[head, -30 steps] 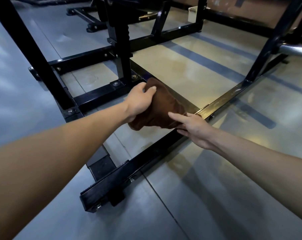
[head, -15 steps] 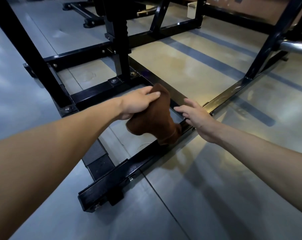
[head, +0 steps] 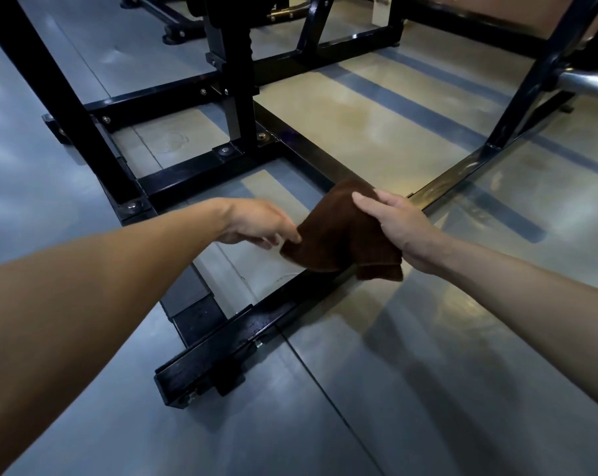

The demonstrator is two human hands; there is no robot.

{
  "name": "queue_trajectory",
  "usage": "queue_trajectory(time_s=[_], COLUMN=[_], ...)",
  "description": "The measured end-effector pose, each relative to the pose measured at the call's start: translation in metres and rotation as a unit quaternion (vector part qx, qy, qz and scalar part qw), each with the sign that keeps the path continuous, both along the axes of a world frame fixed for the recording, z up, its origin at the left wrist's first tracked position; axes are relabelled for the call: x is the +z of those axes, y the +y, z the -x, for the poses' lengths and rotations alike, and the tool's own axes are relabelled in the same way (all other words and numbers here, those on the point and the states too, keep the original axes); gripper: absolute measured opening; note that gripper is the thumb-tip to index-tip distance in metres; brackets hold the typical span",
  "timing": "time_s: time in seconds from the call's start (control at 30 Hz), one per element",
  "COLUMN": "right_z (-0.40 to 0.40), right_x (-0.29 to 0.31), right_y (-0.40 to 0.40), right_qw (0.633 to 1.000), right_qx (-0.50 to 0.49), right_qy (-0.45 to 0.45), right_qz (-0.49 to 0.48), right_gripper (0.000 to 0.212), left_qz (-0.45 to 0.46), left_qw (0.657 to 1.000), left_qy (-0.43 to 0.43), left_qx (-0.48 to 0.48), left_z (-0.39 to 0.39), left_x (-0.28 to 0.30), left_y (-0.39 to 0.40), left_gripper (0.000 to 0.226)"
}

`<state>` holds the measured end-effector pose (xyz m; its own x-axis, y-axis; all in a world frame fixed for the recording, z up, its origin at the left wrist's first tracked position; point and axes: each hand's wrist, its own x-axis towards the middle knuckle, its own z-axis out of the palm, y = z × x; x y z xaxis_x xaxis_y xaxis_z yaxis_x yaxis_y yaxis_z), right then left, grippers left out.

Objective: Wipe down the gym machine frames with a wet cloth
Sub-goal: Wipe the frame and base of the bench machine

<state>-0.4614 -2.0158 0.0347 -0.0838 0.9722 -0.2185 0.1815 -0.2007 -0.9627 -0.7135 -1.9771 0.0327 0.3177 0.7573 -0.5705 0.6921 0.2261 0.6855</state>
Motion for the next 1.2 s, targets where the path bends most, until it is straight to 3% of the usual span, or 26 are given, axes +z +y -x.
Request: queue_trajectory(time_s=[0.1, 0.23, 0.33, 0.4, 0.43, 0.53, 0.67, 0.77, 0.8, 0.87, 0.93, 1.0, 1.1, 1.2], right_z=[-0.002, 0.003, 0.009, 0.008, 0.007, 0.004, 0.008, 0.009, 0.008, 0.007, 0.006, 0.007, 0.007, 0.005], right_x=[0.0, 0.001, 0.007, 0.008, 0.009, 0.01, 0.006, -0.011, -0.015, -0.022, -0.025, -0.027, -0.031, -0.029], right_y=[0.002, 0.004, 0.003, 0.003, 0.003, 0.003, 0.004, 0.002, 0.001, 0.002, 0.003, 0.003, 0.004, 0.005], right_qw=[0.996, 0.985, 0.956, 0.941, 0.935, 0.934, 0.954, 0.995, 0.997, 0.99, 0.988, 0.991, 0.992, 0.995], right_qx=[-0.05, -0.111, -0.146, -0.145, -0.143, -0.129, -0.082, -0.044, -0.052, -0.088, -0.113, -0.116, -0.116, -0.045], right_qy=[0.068, 0.11, 0.175, 0.211, 0.233, 0.247, 0.22, 0.047, -0.029, -0.112, -0.107, -0.065, 0.007, 0.045], right_qz=[0.019, 0.066, 0.187, 0.221, 0.224, 0.223, 0.185, 0.078, 0.039, -0.008, -0.009, 0.013, 0.058, 0.072], right_gripper=[0.03, 0.031, 0.03, 0.032, 0.033, 0.025, 0.022, 0.019, 0.015, 0.019, 0.031, 0.024, 0.012, 0.04], left_qz=[-0.001, 0.019, 0.041, 0.047, 0.044, 0.019, -0.039, -0.042, -0.038, -0.028, 0.016, 0.073, 0.08, 0.044], left_qw=[0.976, 0.927, 0.916, 0.915, 0.914, 0.92, 0.913, 0.915, 0.918, 0.923, 0.936, 0.951, 0.976, 0.994], left_qy=[-0.146, -0.261, -0.292, -0.31, -0.314, -0.296, -0.258, -0.214, -0.197, -0.164, -0.148, -0.132, -0.09, -0.04], left_qx=[0.16, 0.269, 0.273, 0.256, 0.253, 0.258, 0.313, 0.338, 0.342, 0.347, 0.32, 0.272, 0.179, 0.094], left_z=[-0.011, -0.028, -0.032, -0.032, -0.031, -0.029, -0.028, -0.024, -0.024, -0.022, -0.025, -0.03, -0.035, -0.044], left_x=[0.012, 0.018, 0.017, 0.016, 0.014, 0.01, 0.004, 0.003, 0.001, -0.004, -0.006, -0.006, -0.009, -0.011], left_y=[0.0, 0.002, -0.004, -0.007, -0.007, -0.007, 0.002, 0.005, 0.004, 0.004, 0.002, -0.004, -0.007, -0.005], left_gripper=[0.012, 0.022, 0.021, 0.004, 0.013, 0.029, 0.022, 0.016, 0.01, 0.02, 0.021, 0.027, 0.06, 0.073])
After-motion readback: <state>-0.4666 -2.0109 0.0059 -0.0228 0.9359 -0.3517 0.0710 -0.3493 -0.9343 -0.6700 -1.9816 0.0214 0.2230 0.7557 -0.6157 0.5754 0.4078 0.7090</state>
